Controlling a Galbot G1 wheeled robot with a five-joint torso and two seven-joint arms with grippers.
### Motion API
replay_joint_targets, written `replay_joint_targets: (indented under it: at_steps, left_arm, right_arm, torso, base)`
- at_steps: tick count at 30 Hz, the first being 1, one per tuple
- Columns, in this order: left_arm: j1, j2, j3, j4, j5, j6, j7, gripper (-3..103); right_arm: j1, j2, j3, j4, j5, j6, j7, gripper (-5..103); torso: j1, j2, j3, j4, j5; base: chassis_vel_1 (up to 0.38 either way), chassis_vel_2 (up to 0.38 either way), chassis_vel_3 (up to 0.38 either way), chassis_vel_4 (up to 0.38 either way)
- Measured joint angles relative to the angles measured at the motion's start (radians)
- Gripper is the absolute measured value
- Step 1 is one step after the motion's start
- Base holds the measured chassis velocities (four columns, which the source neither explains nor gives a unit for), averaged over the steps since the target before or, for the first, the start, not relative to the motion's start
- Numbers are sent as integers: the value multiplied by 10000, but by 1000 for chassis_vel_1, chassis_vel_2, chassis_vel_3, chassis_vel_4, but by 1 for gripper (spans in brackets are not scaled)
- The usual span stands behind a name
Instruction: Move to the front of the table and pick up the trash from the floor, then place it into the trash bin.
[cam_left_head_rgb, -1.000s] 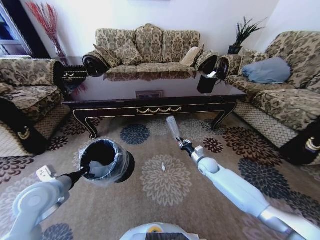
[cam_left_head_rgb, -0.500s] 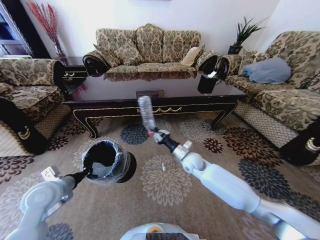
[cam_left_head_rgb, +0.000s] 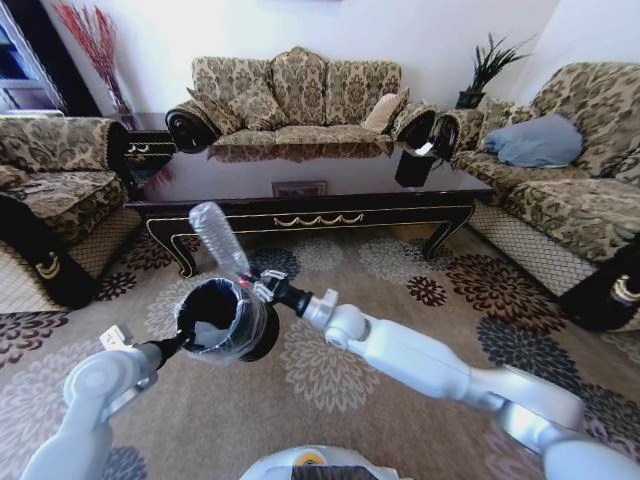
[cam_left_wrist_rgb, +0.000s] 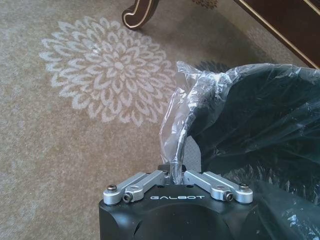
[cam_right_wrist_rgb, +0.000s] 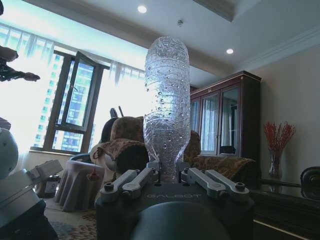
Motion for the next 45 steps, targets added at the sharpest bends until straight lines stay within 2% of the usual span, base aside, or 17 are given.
replay_joint_targets:
  at_steps: [10, 14, 21, 24, 25, 27, 29, 32, 34, 37, 38, 41, 42, 44, 45]
  left_arm:
    - [-1, 95, -171, 42, -46, 0, 4, 0]
    - [25, 61, -298, -86, -114, 0, 5, 0]
    - [94, 91, -446, -281, -263, 0, 7, 0]
    - [98, 180, -526, -319, -369, 1, 8, 0]
    - [98, 180, -526, -319, -369, 1, 8, 0]
    - [96, 217, -556, -319, -395, 1, 8, 0]
    - [96, 230, -562, -318, -404, 0, 8, 0]
    - [113, 249, -567, -334, -410, 0, 11, 0]
    - [122, 250, -571, -341, -411, 1, 12, 0]
    - [189, 265, -623, -359, -407, 1, 14, 0]
    - [189, 265, -623, -359, -407, 1, 14, 0]
    - [298, 320, -776, -424, -405, 1, 14, 0]
    - [298, 320, -776, -424, -405, 1, 14, 0]
    - [413, 404, -950, -554, -406, 1, 14, 0]
    - [474, 475, -1069, -642, -431, 2, 14, 0]
  right_arm:
    - [222, 369, -720, -79, -255, 12, 31, 15]
    - [310, 1025, -1356, -539, -621, 90, 185, 15]
    - [509, 1428, -1646, -1091, -769, 133, 202, 13]
    - [589, 1377, -1641, -1182, -747, 183, 201, 28]
    - [589, 1377, -1641, -1182, -747, 183, 201, 28]
    - [604, 1242, -1596, -1171, -685, 237, 192, 40]
    - [605, 1163, -1559, -1140, -663, 252, 187, 40]
    - [605, 862, -1390, -988, -636, 268, 178, 56]
    - [605, 783, -1342, -947, -629, 268, 177, 56]
    - [600, 362, -998, -664, -536, 268, 207, 72]
    - [600, 362, -998, -664, -536, 268, 207, 72]
    - [564, -88, -486, -464, -466, 90, 616, 88]
    - [564, -88, -486, -464, -466, 90, 616, 88]
    - [419, -406, -69, -427, -401, -132, 933, 97]
    - [280, -605, 182, -365, -339, -318, 1196, 99]
  torso:
    - [0, 0, 0, -2, 1]
    - [0, 0, 0, 1, 1]
    - [0, 0, -1, 0, 1]
    - [0, 0, -1, -1, 2]
    - [0, 0, -1, -1, 2]
    - [0, 0, 0, 0, 1]
    - [0, 0, -1, 0, 2]
    - [0, 0, 0, -1, 2]
    - [0, 0, -1, -1, 2]
    - [0, 0, -1, -1, 3]
    - [0, 0, -1, -1, 3]
    - [0, 0, -1, 0, 3]
    - [0, 0, -1, 0, 3]
    - [0, 0, 0, -1, 3]
    - [0, 0, 0, 1, 4]
  base:
    - [0, 0, 0, 0]
    - [0, 0, 0, 0]
    - [0, 0, 0, 0]
    - [0, 0, 0, 0]
    - [0, 0, 0, 0]
    - [0, 0, 0, 0]
    - [0, 0, 0, 0]
    - [0, 0, 0, 0]
    - [0, 0, 0, 0]
    - [0, 0, 0, 0]
    - [0, 0, 0, 0]
    - [0, 0, 0, 0]
    - [0, 0, 0, 0]
    - [0, 0, 0, 0]
    - [0, 0, 0, 0]
